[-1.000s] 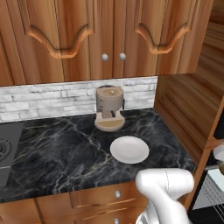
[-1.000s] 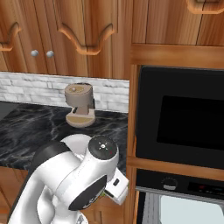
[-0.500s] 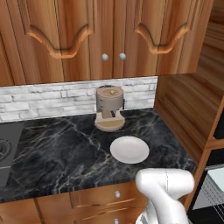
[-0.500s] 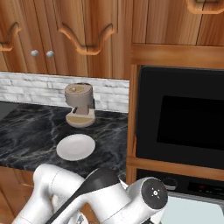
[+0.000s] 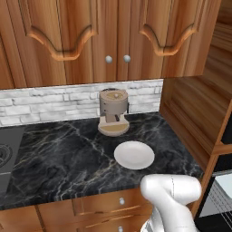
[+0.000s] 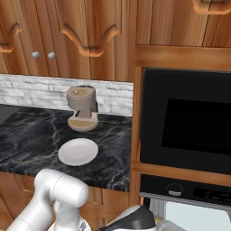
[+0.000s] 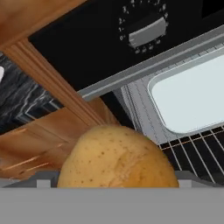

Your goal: Place the potato on the rack of the oven.

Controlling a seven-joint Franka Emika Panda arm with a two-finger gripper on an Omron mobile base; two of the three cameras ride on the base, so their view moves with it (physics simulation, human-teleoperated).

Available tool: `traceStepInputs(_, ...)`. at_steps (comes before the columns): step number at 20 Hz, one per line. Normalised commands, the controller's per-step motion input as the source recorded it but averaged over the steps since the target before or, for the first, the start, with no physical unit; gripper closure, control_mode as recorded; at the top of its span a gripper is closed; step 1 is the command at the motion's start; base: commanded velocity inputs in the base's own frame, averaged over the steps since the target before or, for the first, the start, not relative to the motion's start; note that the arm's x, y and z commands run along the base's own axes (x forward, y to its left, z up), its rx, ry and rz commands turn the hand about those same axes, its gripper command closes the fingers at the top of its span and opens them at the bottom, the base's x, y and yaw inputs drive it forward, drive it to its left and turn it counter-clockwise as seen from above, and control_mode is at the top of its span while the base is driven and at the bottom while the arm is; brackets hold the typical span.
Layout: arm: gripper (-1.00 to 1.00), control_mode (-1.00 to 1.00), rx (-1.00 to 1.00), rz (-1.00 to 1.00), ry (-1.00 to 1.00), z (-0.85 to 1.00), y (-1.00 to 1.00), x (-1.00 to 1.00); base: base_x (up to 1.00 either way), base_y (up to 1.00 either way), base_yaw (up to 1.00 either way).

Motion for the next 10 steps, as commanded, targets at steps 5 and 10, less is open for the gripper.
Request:
traceStepInputs(5,1.0,-1.0,-0.05,0.02,0.0,-0.55,-0.66,0.31,0.0,0.0,0.0)
traceStepInputs(10,1.0,-1.0,-0.03,0.01,-0.01,-0.15,-0.84,0.33,0.0,0.0,0.0)
